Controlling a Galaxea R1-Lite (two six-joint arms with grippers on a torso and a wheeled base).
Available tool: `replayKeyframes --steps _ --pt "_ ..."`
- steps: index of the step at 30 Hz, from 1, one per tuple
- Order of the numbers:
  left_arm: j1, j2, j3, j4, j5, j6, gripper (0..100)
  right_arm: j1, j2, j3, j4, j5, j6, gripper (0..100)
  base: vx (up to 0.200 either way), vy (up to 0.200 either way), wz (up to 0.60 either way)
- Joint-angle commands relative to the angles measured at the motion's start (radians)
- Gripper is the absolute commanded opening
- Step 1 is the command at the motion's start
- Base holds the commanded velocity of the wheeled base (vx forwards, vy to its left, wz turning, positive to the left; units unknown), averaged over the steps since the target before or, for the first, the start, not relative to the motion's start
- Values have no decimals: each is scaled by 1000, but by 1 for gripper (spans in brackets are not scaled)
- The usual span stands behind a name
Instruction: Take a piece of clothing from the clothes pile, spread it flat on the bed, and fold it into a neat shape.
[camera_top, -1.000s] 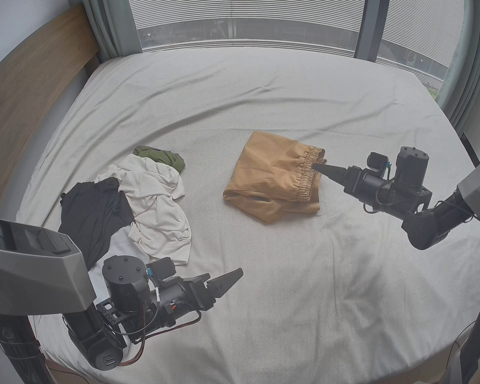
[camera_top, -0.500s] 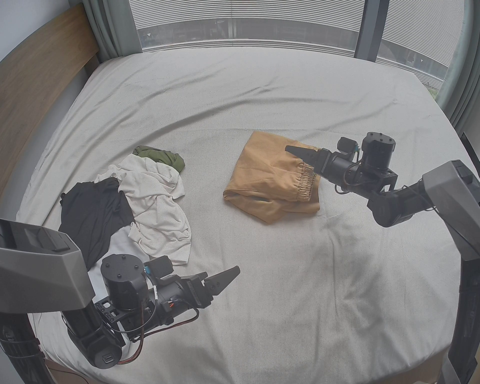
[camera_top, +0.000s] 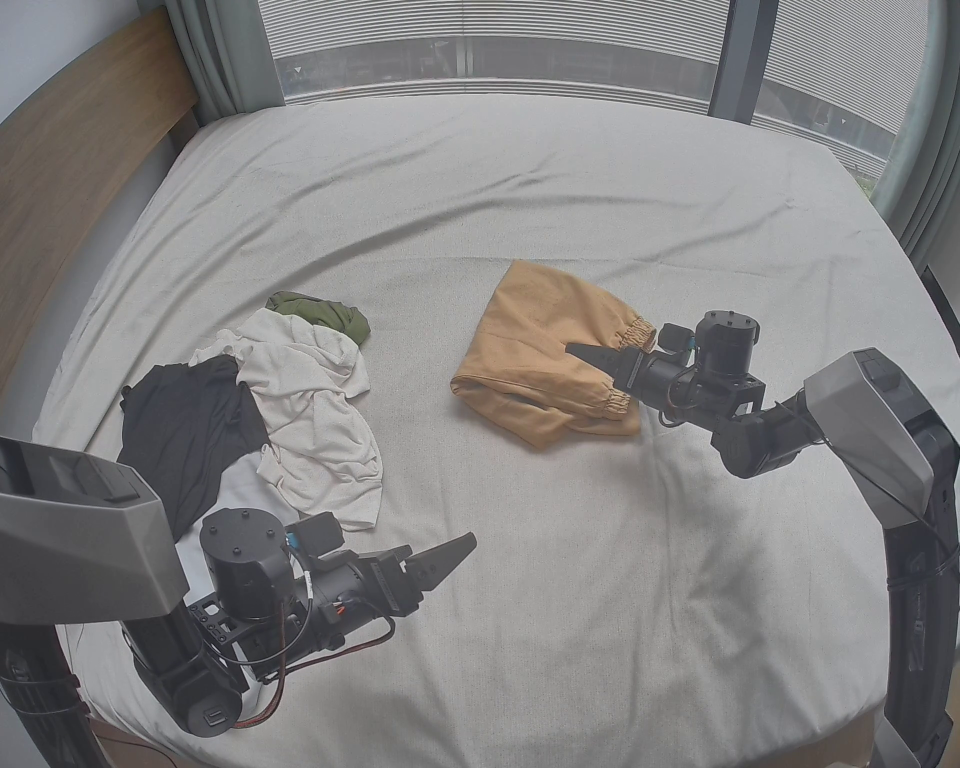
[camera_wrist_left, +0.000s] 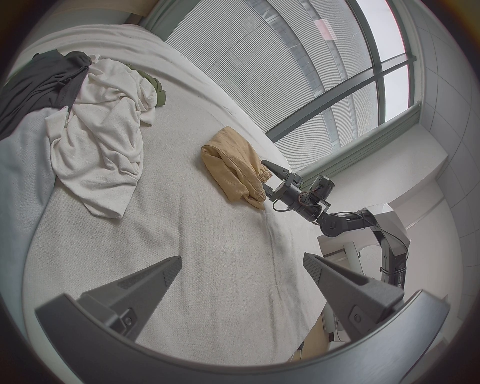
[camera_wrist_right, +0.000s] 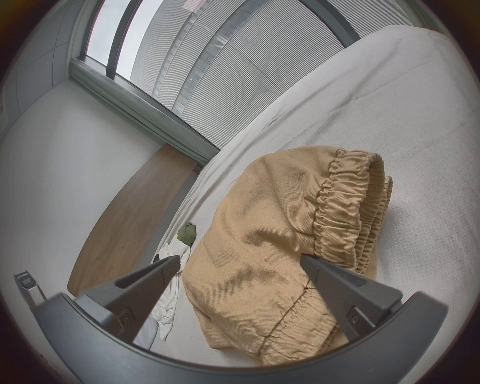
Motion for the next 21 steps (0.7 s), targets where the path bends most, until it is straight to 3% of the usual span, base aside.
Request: replayKeyframes --steps 1,7,9,12,17,21 --pt "0 -5 -2 -2 1 2 100 2 -27 41 -8 -6 2 100 0 0 0" --pt "-6 -153 -3 -1 4 0 100 11 -307 322 -128 -8 0 100 0 0 0" --pt "-14 -283 6 1 6 -6 100 11 -468 492 -169 -8 -5 100 0 0 0" --pt "-35 -453 41 8 11 2 100 2 -712 721 -174 -8 -74 100 0 0 0" --pt "-37 -619 132 70 11 98 100 1 -1044 998 -140 -8 -155 100 0 0 0" --pt "-21 -756 204 120 14 189 100 7 -1317 1102 24 -8 -163 100 0 0 0"
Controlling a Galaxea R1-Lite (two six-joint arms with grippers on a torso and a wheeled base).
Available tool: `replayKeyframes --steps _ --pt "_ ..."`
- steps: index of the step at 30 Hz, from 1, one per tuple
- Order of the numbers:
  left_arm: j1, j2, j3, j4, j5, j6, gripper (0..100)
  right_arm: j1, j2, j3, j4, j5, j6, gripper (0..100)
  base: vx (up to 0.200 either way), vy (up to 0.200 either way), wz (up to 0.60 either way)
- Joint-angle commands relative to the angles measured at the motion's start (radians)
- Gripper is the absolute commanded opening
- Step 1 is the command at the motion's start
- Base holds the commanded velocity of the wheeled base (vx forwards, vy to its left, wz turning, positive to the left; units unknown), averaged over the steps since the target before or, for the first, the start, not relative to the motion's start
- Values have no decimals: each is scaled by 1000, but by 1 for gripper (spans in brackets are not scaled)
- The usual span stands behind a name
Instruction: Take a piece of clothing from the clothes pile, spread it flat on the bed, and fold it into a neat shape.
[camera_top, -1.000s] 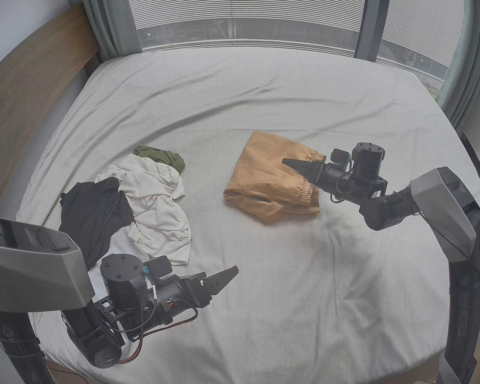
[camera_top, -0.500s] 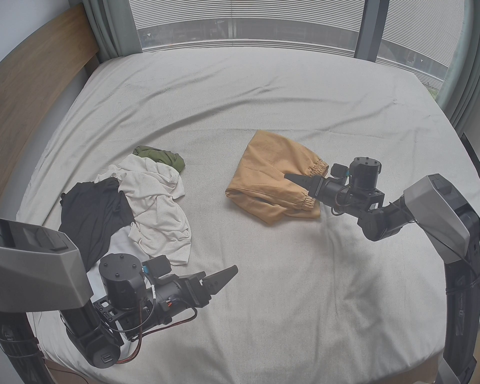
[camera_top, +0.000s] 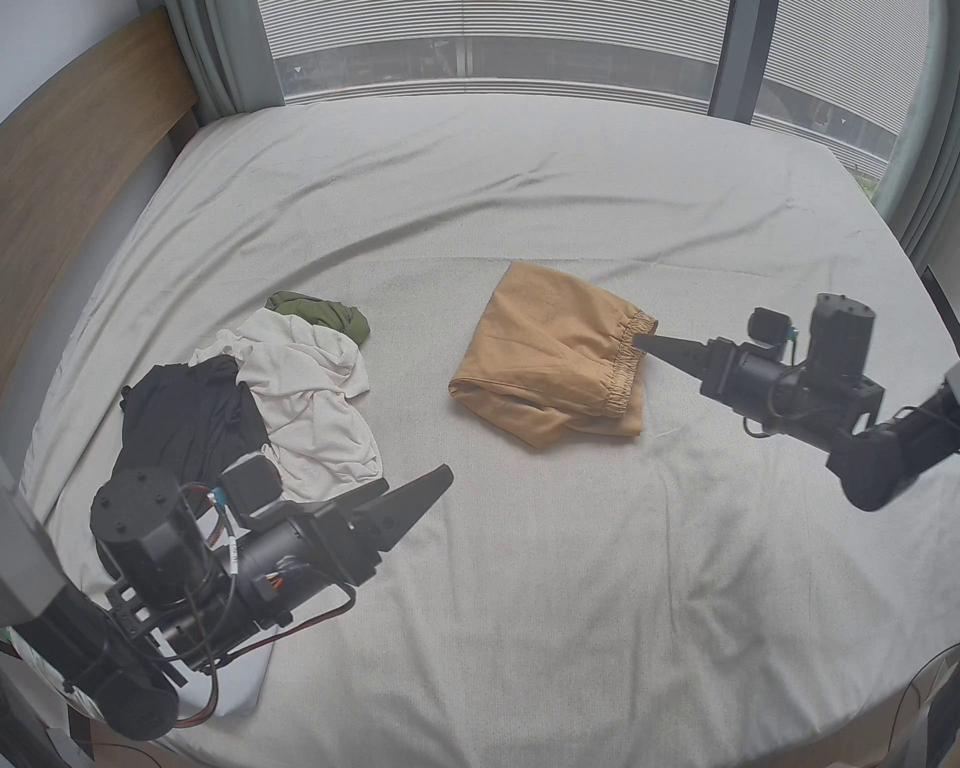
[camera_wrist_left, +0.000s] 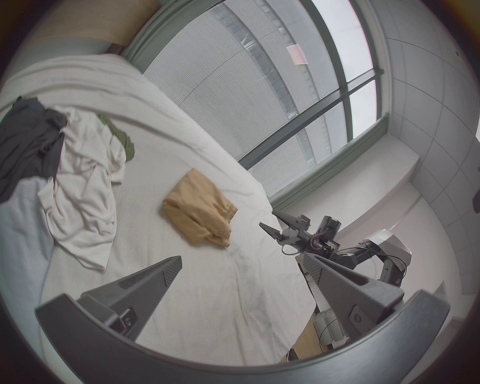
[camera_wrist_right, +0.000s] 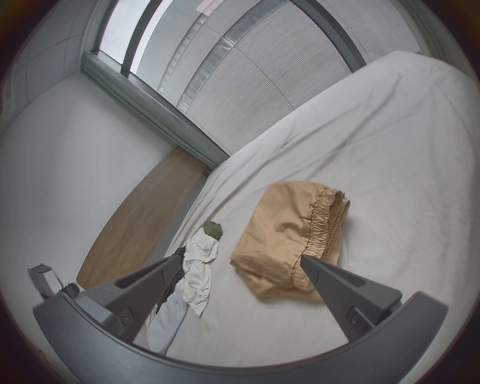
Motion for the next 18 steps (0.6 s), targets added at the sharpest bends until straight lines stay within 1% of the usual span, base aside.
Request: replayKeyframes --steps 1,3,4,6,7,9,10,11,12,14,15,18 --pt "10 -449 168 101 8 167 100 2 -746 415 186 1 -81 100 0 0 0" --pt "25 -507 191 139 11 218 100 0 -844 422 278 1 -83 100 0 0 0" --pt "47 -556 203 176 17 247 100 -2 -923 424 350 -1 -83 100 0 0 0" --pt "90 -631 217 239 28 274 100 -2 -1016 424 438 -1 -83 100 0 0 0" --pt "131 -697 225 299 28 291 100 -5 -1102 422 516 -4 -83 100 0 0 0" --pt "139 -711 225 310 28 294 100 -5 -1117 424 528 -4 -83 100 0 0 0" --pt "177 -803 230 397 28 302 100 -6 -1208 429 608 -6 -81 100 0 0 0" --pt "183 -823 231 417 30 302 100 -6 -1226 430 623 -4 -81 100 0 0 0" --pt "197 -881 230 485 30 302 100 -14 -1277 430 668 -6 -81 100 0 0 0" --pt "217 -963 228 583 33 304 100 -29 -1334 430 708 -6 -81 100 0 0 0" --pt "235 -1026 222 661 39 307 100 -40 -1369 430 728 -6 -81 100 0 0 0" --pt "268 -1174 216 828 40 323 100 -74 -1444 433 760 -4 -81 100 0 0 0"
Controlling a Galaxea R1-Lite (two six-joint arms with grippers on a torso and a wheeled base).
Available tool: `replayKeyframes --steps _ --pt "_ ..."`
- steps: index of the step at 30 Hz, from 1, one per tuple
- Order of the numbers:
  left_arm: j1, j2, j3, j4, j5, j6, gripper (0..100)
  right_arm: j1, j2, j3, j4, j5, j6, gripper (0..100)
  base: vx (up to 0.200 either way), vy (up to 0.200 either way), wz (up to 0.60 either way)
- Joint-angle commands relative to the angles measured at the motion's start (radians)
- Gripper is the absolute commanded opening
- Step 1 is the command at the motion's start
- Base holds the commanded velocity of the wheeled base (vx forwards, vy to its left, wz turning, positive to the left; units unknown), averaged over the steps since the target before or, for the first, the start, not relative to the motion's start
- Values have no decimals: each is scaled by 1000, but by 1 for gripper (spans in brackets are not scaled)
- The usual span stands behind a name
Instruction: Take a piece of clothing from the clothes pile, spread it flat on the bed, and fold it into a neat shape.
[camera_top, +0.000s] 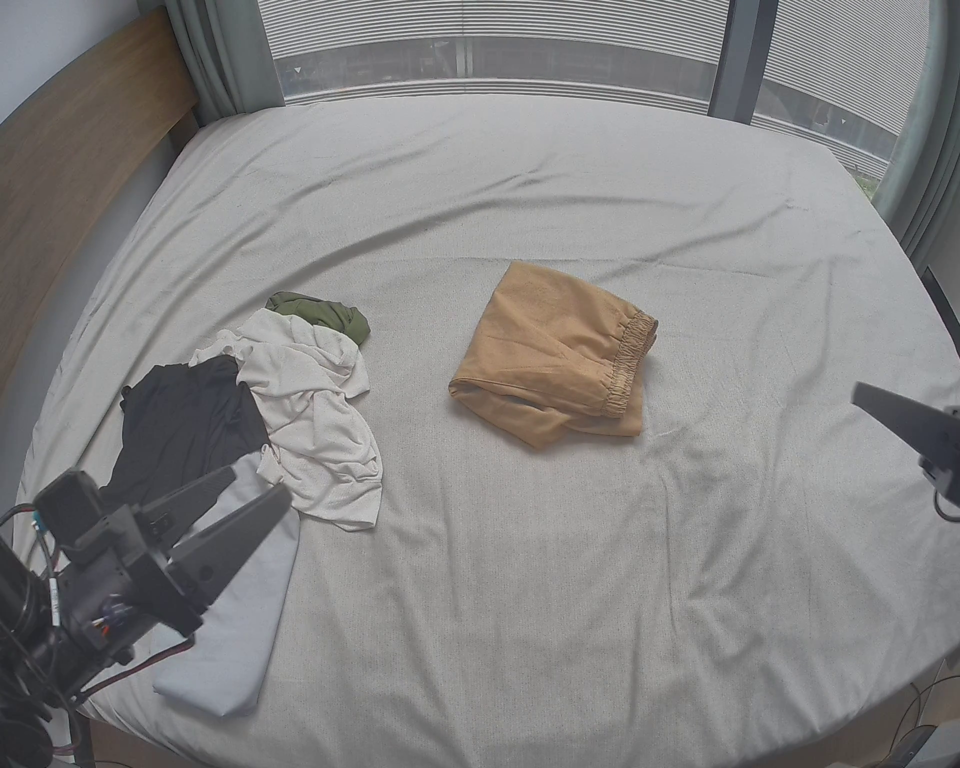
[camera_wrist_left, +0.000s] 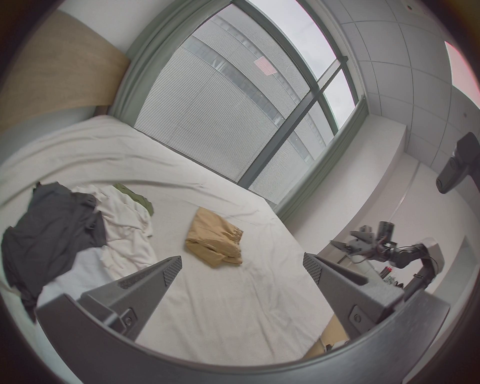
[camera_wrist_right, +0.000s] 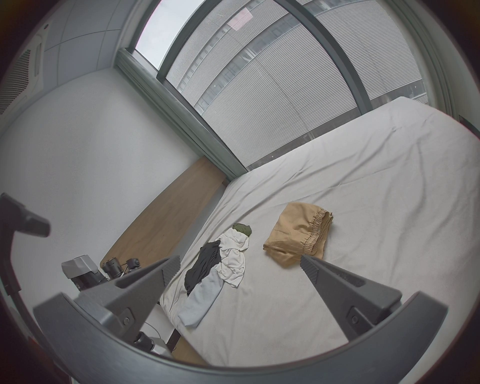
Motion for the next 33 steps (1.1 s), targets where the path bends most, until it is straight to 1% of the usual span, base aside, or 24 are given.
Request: replayKeyframes --steps 1,3,4,5,6,7,11,12,14,15,16,17,18,19,20,21,22,24,25,27,28,29,31,33 --pt "165 -636 57 491 18 106 100 -72 -570 104 293 -1 -20 100 0 0 0" --pt "177 -734 57 615 19 131 100 -98 -613 114 314 3 -20 100 0 0 0" --pt "194 -768 57 654 18 143 100 -109 -628 120 320 3 -20 100 0 0 0" --pt "197 -769 59 660 18 144 100 -111 -631 122 322 3 -20 100 0 0 0" --pt "252 -831 59 723 7 157 100 -126 -676 146 332 3 -20 100 0 0 0" --pt "276 -861 60 746 1 158 100 -132 -702 165 339 3 -22 100 0 0 0" --pt "309 -927 68 787 -22 164 100 -160 -785 222 365 3 -23 100 0 0 0" --pt "334 -953 75 812 -27 166 100 -189 -843 277 389 2 -54 100 0 0 0" --pt "349 -972 86 821 -33 166 100 -215 -868 337 400 -3 -120 100 0 0 0" --pt "357 -982 94 821 -33 169 100 -250 -888 380 408 -4 -151 100 0 0 0" --pt "366 -993 100 821 -34 178 100 -261 -901 416 414 -27 -178 100 0 0 0" --pt "374 -998 105 821 -34 189 100 -260 -906 450 409 -76 -210 100 0 0 0" --pt "374 -999 106 821 -34 192 100 -260 -906 456 409 -86 -220 100 0 0 0" --pt "384 -1013 108 828 -36 218 100 -250 -915 505 401 -231 -298 100 0 0 0" --pt "386 -1018 108 832 -36 223 100 -249 -915 505 400 -248 -312 100 0 0 0" --pt "401 -1042 108 848 -39 229 100 -247 -915 498 411 -334 -344 100 0 0 0" --pt "415 -1065 108 871 -40 233 100 -249 -915 496 414 -388 -359 100 0 0 0" --pt "440 -1104 108 934 -40 258 100 -250 -914 492 426 -440 -384 100 0 0 0" --pt "460 -1128 108 999 -39 301 100 -252 -914 486 440 -449 -404 100 0 0 0" --pt "472 -1144 108 1034 -40 319 100 -252 -914 486 441 -449 -410 100 0 0 0" --pt "492 -1183 102 1098 -48 321 100 -252 -914 484 443 -449 -424 100 0 0 0" --pt "495 -1183 97 1120 -42 329 100 -252 -914 484 443 -446 -428 100 0 0 0" --pt "495 -1183 98 1100 6 333 100 -250 -914 484 444 -445 -421 100 0 0 0" --pt "495 -1183 98 1100 128 352 100 -250 -914 484 444 -443 -422 100 0 0 0"
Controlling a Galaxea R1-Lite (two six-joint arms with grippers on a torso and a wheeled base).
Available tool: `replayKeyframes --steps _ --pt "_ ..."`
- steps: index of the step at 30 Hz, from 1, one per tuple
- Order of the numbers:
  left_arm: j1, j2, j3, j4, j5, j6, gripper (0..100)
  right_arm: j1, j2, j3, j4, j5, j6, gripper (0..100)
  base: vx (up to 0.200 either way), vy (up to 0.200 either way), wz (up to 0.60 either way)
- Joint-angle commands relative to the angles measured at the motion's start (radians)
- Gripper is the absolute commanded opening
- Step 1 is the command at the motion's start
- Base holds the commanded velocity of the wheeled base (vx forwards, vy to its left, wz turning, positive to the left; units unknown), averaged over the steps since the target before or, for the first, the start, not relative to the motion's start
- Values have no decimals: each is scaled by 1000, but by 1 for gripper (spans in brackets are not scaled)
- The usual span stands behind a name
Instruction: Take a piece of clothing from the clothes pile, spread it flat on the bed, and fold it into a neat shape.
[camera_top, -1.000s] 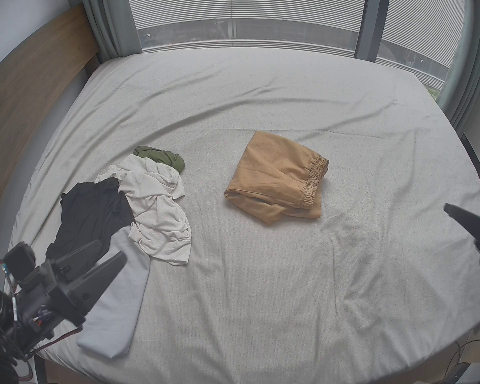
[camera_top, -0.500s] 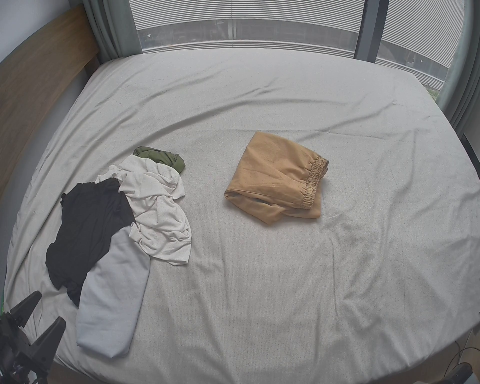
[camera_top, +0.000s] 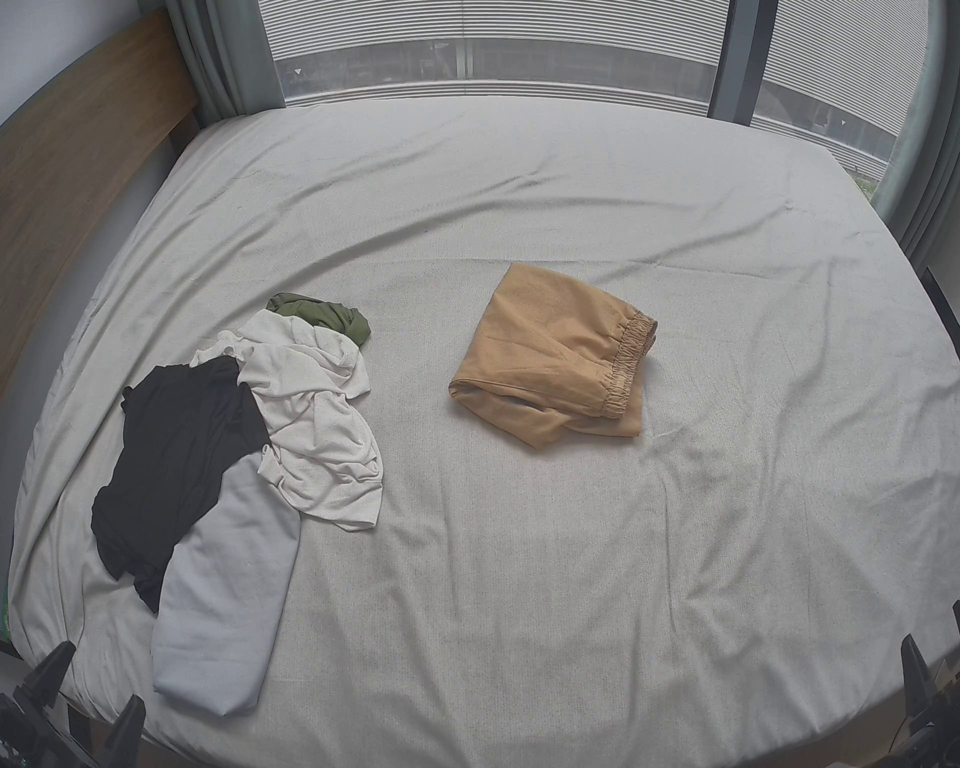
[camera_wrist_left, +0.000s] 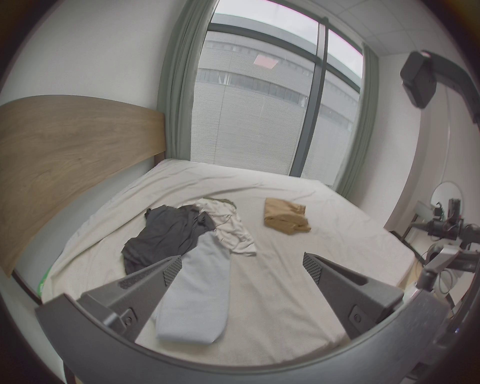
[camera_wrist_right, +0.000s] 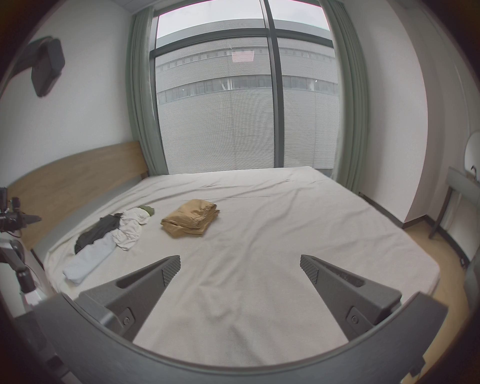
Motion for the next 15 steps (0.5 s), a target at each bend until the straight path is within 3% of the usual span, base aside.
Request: replayKeyframes --steps 1,5,9,11,12,13,15 --pt "49 -92 16 -1 177 69 100 -7 -15 8 13 3 -33 100 0 0 0" --pt "49 -92 16 15 176 74 100 -8 -15 13 -2 29 -45 100 0 0 0" --pt "44 -92 17 33 148 86 100 -7 -15 8 13 9 -20 100 0 0 0" --pt "44 -92 17 33 148 84 100 -7 -20 6 19 144 -42 100 0 0 0" --pt "44 -92 17 33 148 84 100 -7 -21 6 19 161 -45 100 0 0 0" --pt "44 -92 17 33 147 84 100 -8 -29 10 13 265 -43 100 0 0 0" --pt "44 -92 17 33 148 83 100 -8 -32 11 7 181 -39 100 0 0 0"
